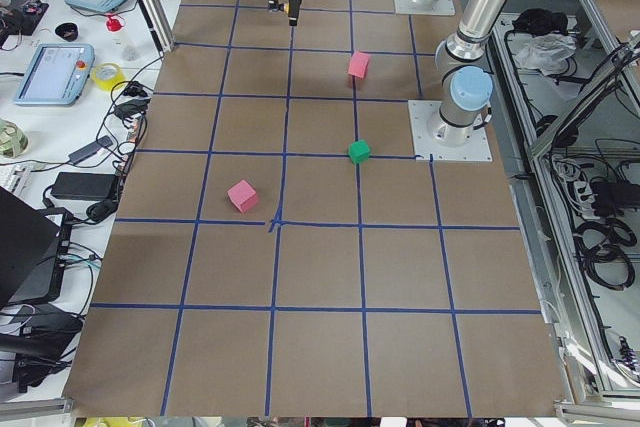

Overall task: Align button upright
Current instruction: 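Lift the button switch out of the tray with the right gripper, then lower the button switch onto the table center with the right gripper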

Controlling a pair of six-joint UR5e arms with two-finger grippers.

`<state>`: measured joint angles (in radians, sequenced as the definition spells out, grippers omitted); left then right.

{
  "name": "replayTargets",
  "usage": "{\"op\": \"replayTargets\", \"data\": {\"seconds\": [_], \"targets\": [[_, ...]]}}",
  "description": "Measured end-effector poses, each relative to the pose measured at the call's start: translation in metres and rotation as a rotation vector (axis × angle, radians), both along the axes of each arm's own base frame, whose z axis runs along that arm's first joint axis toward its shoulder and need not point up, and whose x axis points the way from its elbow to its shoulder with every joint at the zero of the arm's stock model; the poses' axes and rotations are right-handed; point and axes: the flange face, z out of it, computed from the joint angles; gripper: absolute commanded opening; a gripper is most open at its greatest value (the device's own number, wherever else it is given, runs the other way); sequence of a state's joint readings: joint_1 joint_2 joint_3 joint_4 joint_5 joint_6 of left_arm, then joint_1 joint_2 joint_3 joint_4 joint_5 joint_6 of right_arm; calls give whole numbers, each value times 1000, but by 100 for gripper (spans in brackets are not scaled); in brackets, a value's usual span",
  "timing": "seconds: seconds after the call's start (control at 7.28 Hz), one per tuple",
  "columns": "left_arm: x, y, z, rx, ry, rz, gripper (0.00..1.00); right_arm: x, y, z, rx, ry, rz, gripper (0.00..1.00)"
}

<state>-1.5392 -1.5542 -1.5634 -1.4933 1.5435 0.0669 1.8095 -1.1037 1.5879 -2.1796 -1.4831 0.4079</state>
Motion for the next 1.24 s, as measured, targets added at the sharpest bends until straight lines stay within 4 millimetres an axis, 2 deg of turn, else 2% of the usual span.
{"op": "replayTargets", "data": {"seconds": [0.27,0.55,0.69,1.1,1.24], "targets": [[0,-2,0,-2,-1,0,100,44,13,-23,2,-18,31,0],[3,-5,-1,-10,-3,6,100,69,25,-37,18,-19,61,0],[3,-6,-1,-14,-3,7,100,73,28,-41,24,-18,69,11],[3,-8,0,-23,1,7,100,76,30,-54,40,-14,78,14],[3,-6,2,-29,-1,7,100,75,32,-60,50,-10,79,24]]}}
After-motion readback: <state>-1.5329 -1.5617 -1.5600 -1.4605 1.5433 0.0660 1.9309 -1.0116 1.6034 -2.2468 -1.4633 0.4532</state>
